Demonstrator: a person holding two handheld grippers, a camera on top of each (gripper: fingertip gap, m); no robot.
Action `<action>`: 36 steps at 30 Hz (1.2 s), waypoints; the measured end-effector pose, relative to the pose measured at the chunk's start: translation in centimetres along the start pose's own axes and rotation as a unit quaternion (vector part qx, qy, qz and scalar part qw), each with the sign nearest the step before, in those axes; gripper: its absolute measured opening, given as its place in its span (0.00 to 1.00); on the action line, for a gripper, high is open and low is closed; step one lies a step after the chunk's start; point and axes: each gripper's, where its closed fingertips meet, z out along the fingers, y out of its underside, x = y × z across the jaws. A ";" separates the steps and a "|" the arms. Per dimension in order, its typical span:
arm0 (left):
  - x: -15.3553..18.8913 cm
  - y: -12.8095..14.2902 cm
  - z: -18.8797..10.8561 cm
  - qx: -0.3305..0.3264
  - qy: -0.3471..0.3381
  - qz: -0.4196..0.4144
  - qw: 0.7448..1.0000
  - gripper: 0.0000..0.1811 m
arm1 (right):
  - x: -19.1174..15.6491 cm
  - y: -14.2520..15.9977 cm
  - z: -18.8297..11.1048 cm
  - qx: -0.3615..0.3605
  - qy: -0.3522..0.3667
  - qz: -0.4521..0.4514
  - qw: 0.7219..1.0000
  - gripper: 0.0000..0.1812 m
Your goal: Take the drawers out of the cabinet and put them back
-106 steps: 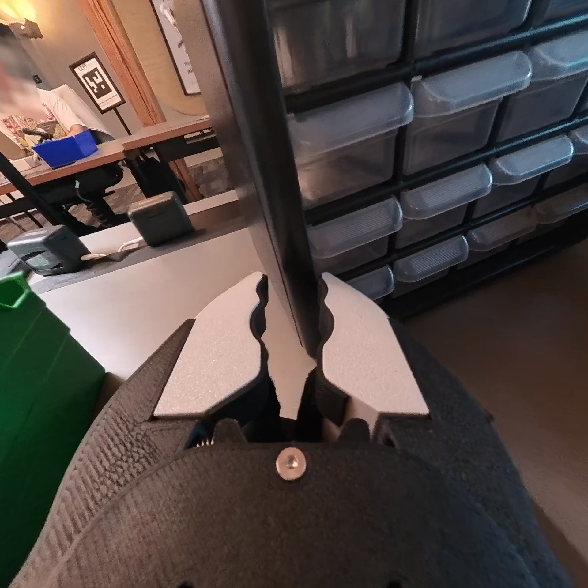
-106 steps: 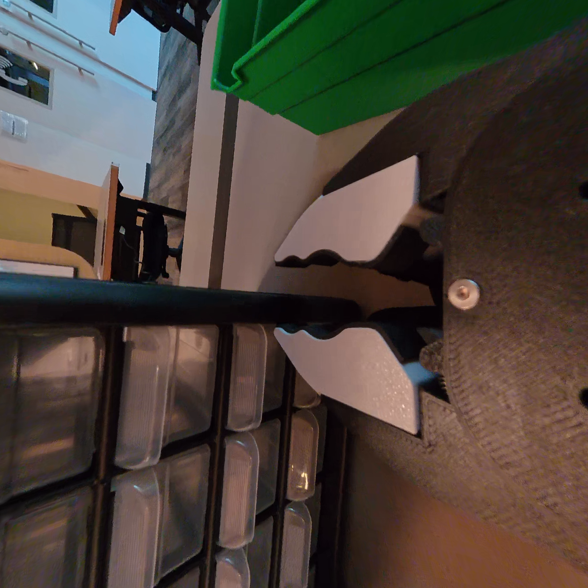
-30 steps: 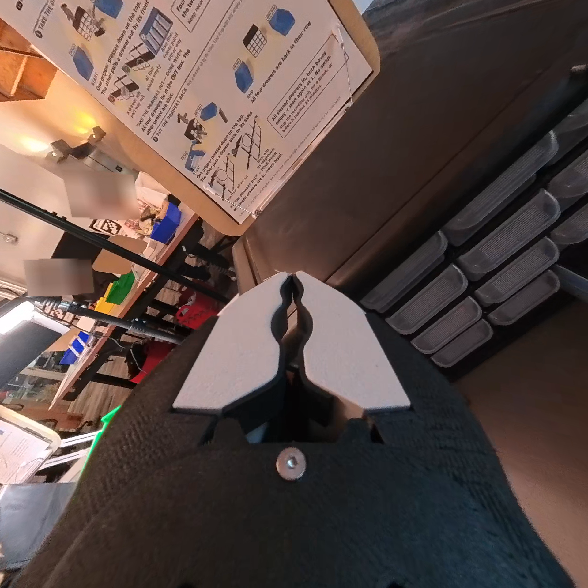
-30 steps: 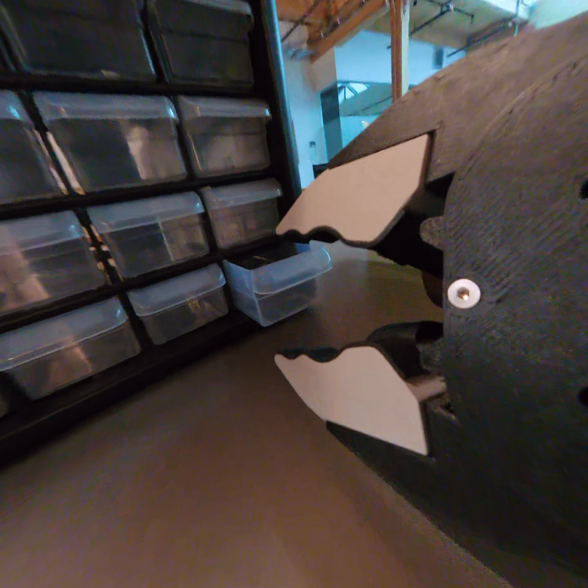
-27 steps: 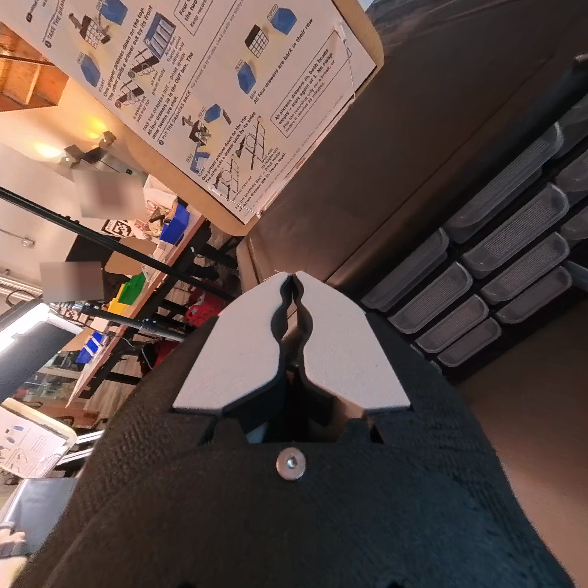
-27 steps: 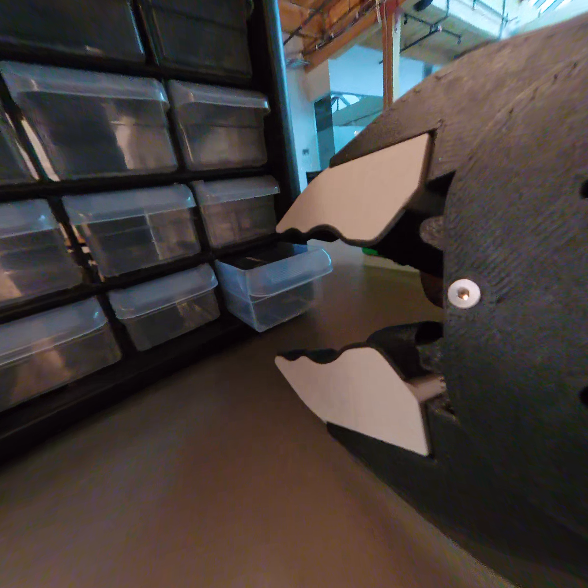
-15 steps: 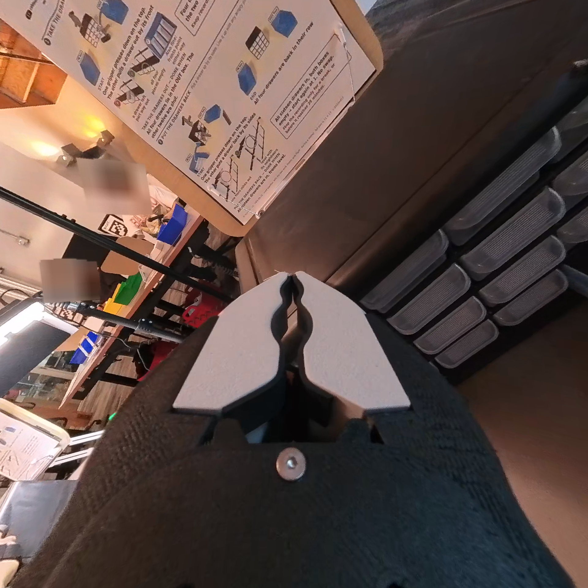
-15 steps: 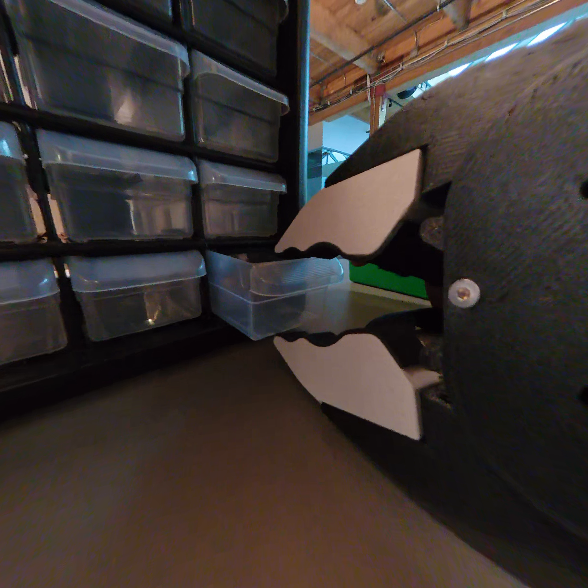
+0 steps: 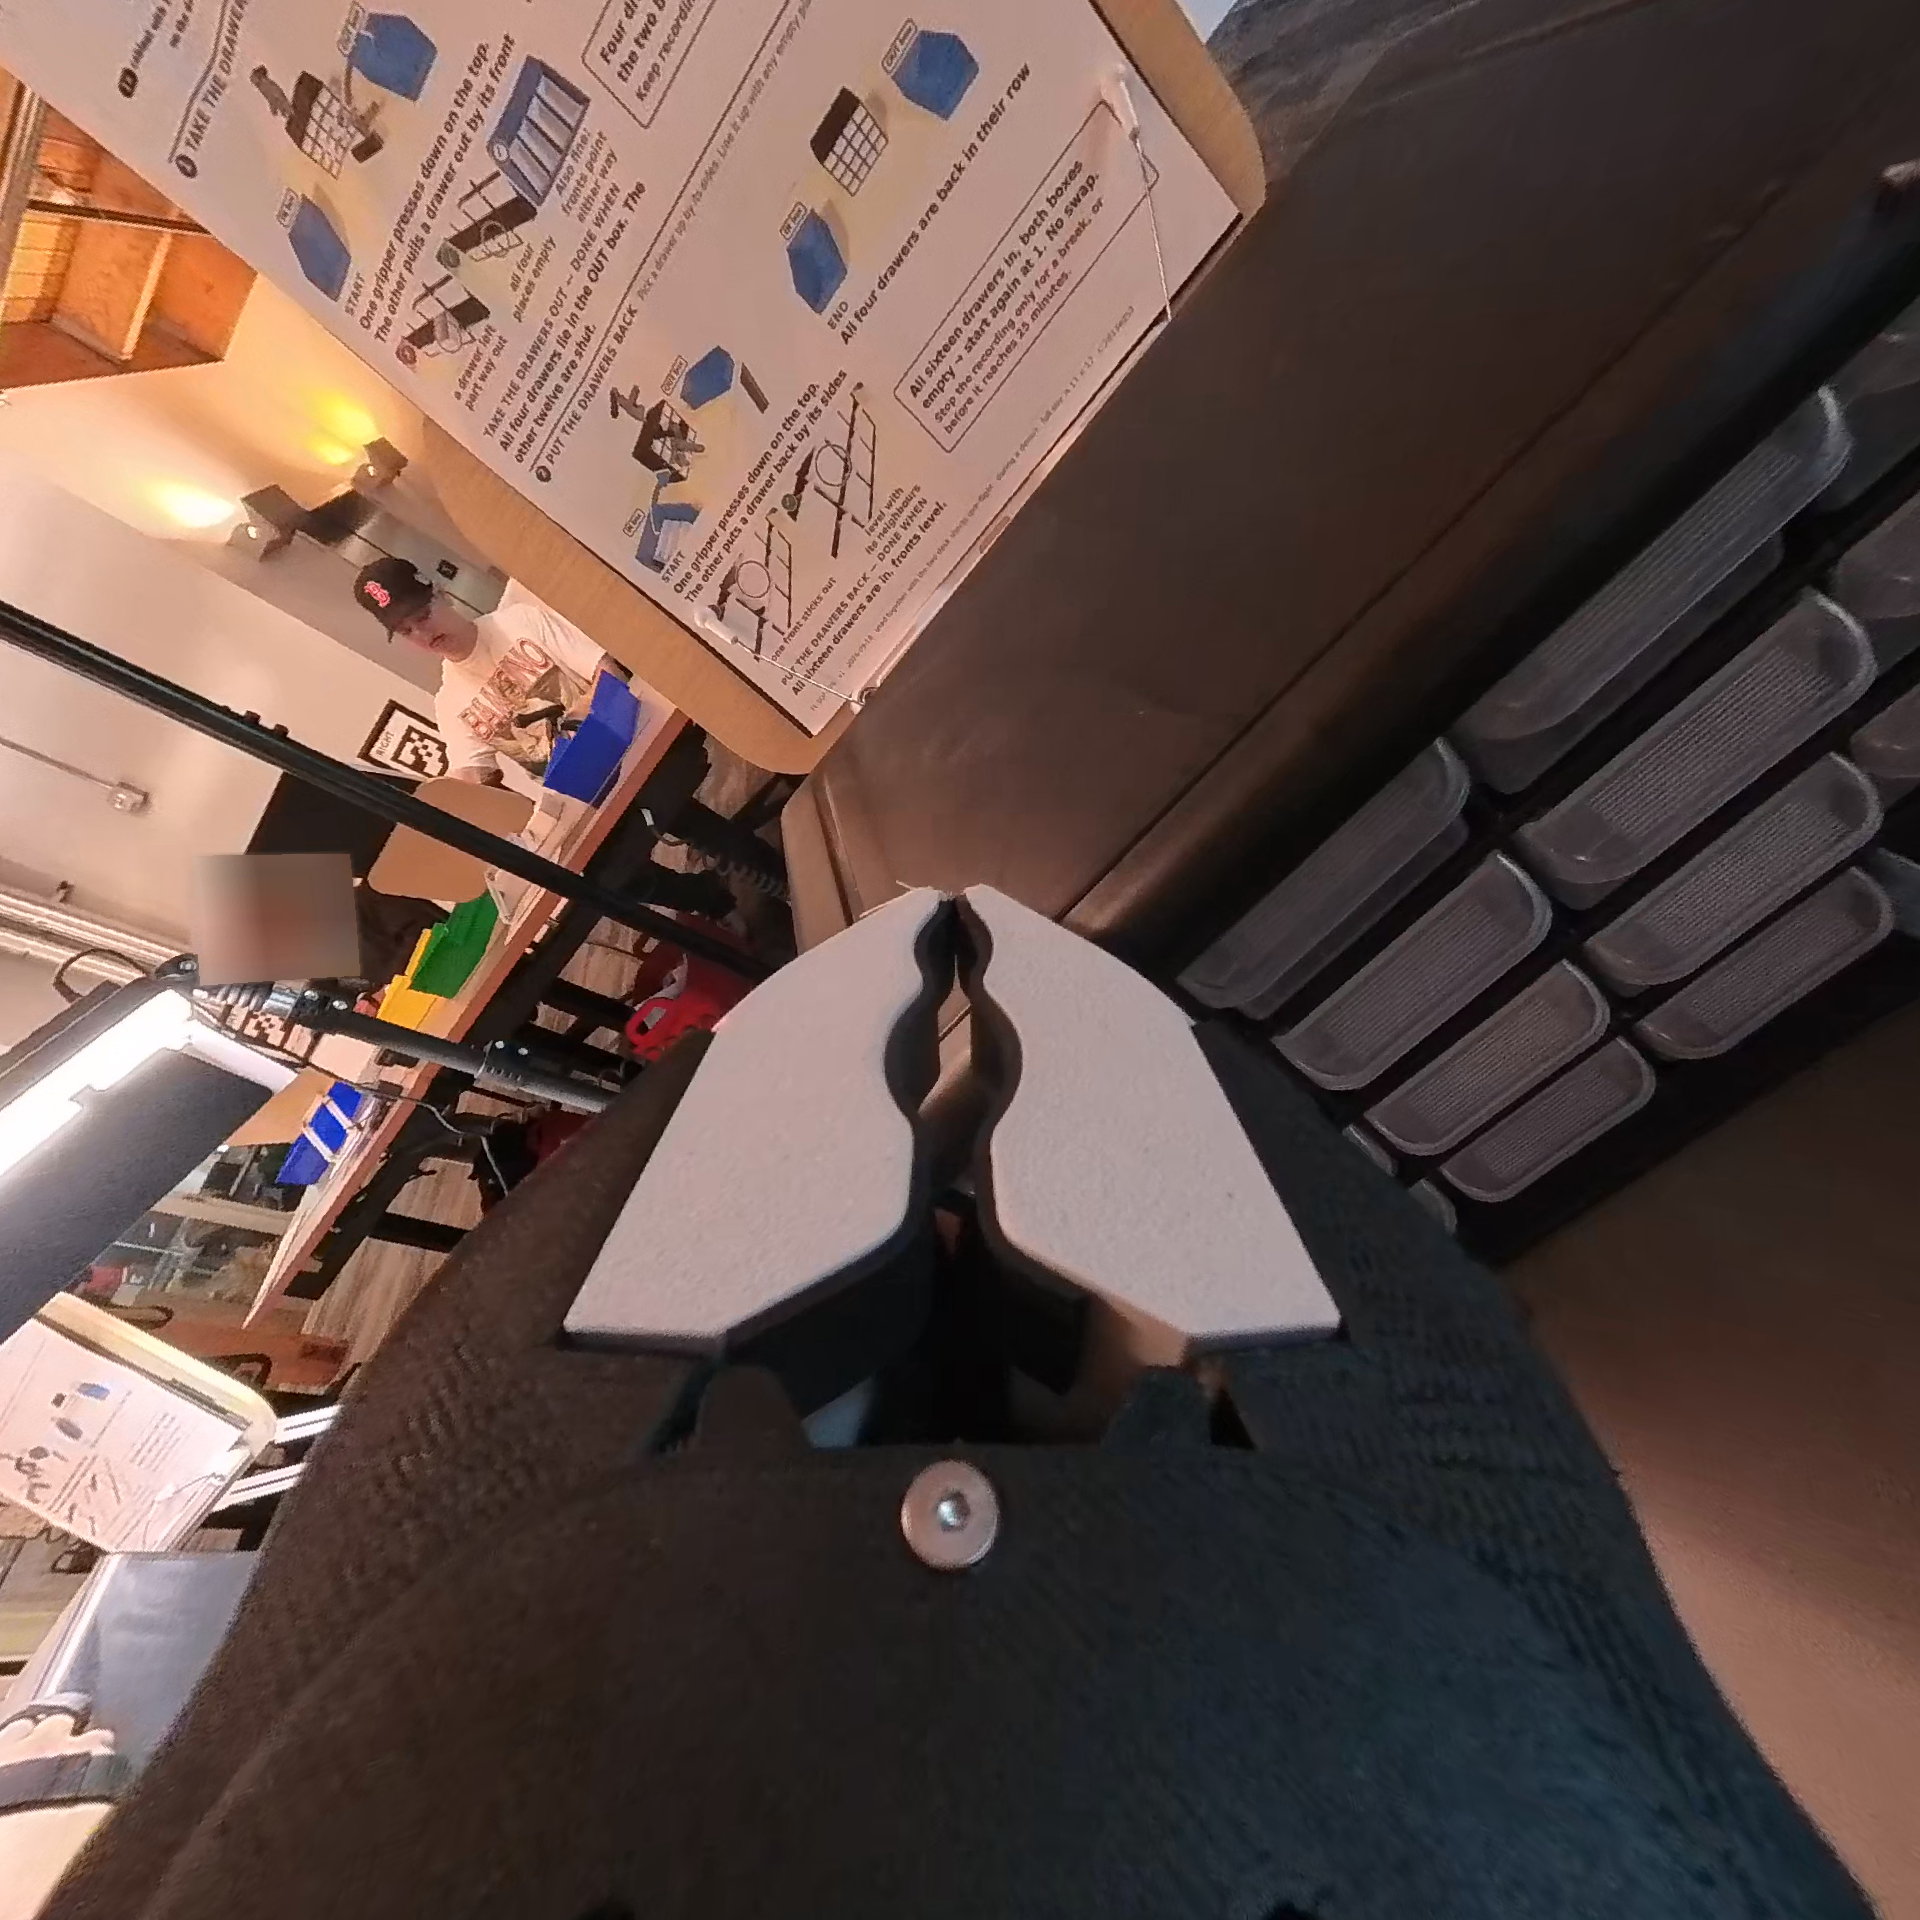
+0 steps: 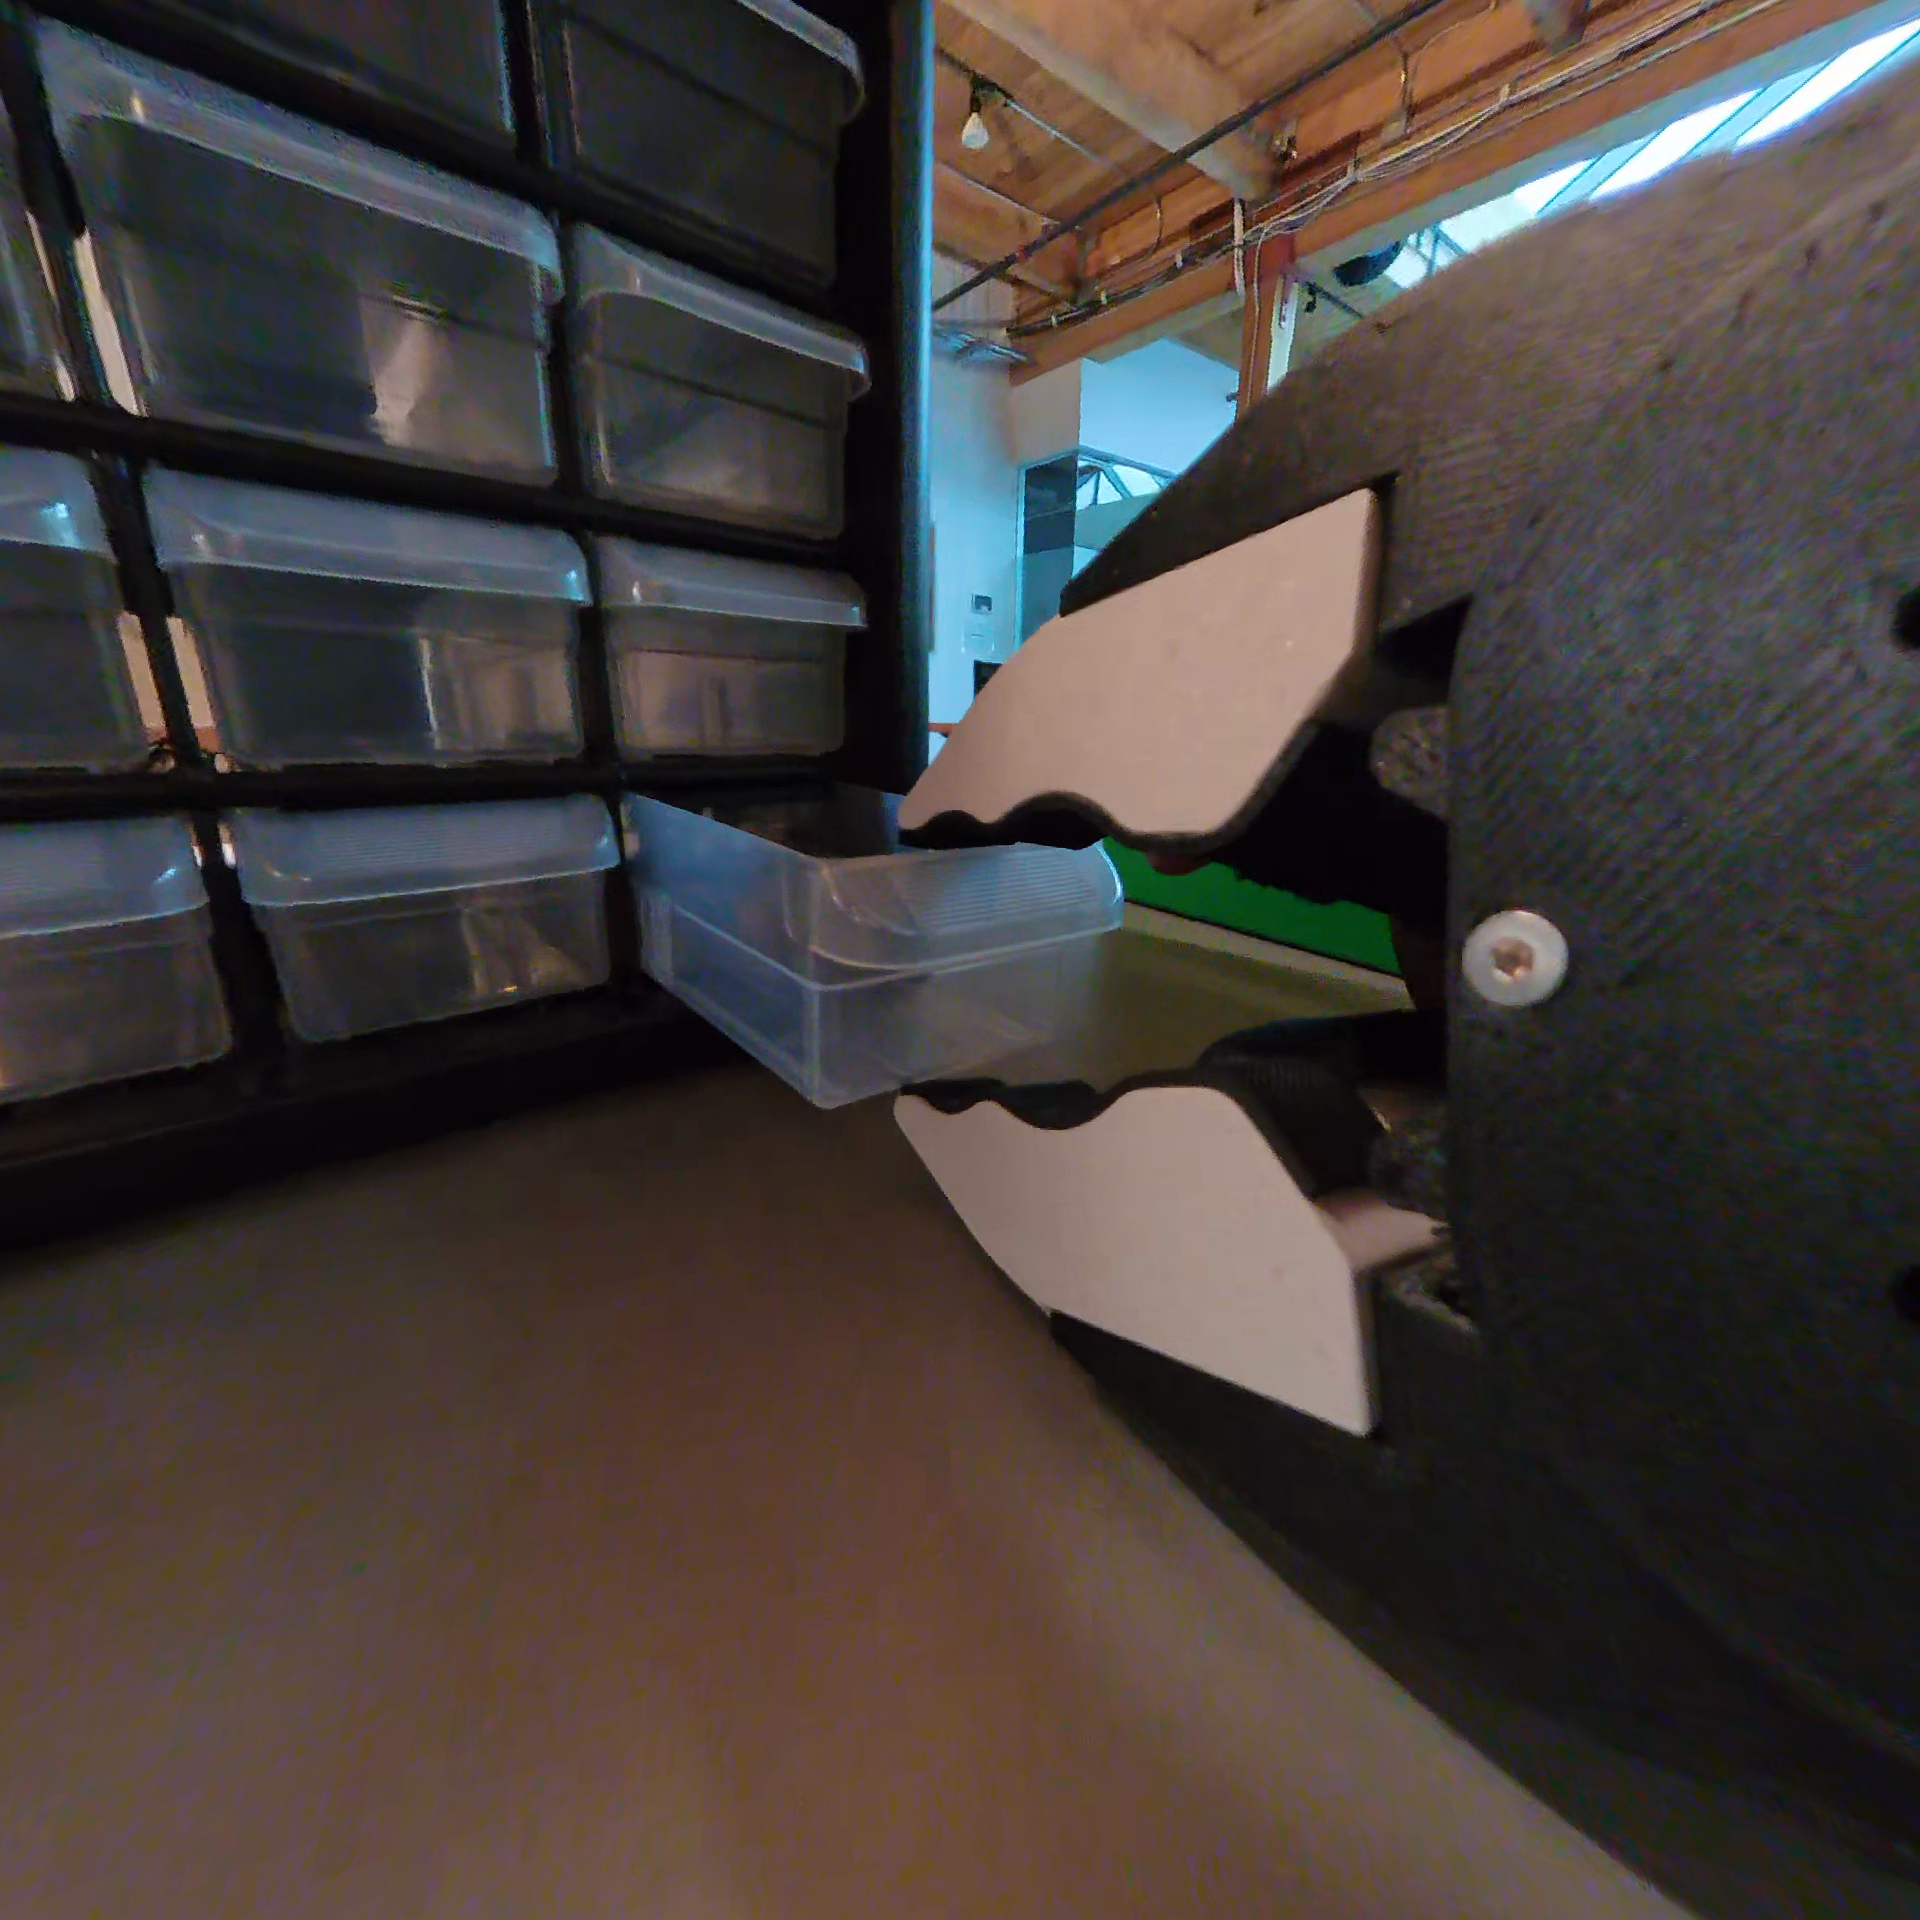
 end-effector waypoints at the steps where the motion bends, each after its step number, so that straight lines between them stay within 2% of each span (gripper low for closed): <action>1: 0.0 0.0 0.0 0.001 -0.001 0.000 1.000 0.01 | 0.0 0.0 0.0 0.001 0.001 -0.001 1.000 0.23; 16: 0.0 0.0 0.0 0.003 -0.008 0.000 1.000 0.01 | 0.2 -0.2 0.4 0.007 0.004 0.003 1.000 0.23; 27: 0.1 -0.1 -0.2 -0.003 -0.014 0.015 1.000 0.01 | 1.3 -0.7 4.0 0.010 0.031 0.012 0.999 0.24; 36: 0.1 -0.1 -0.2 0.003 -0.007 0.003 1.000 0.00 | 1.4 -0.8 4.5 0.011 0.036 0.010 0.999 0.24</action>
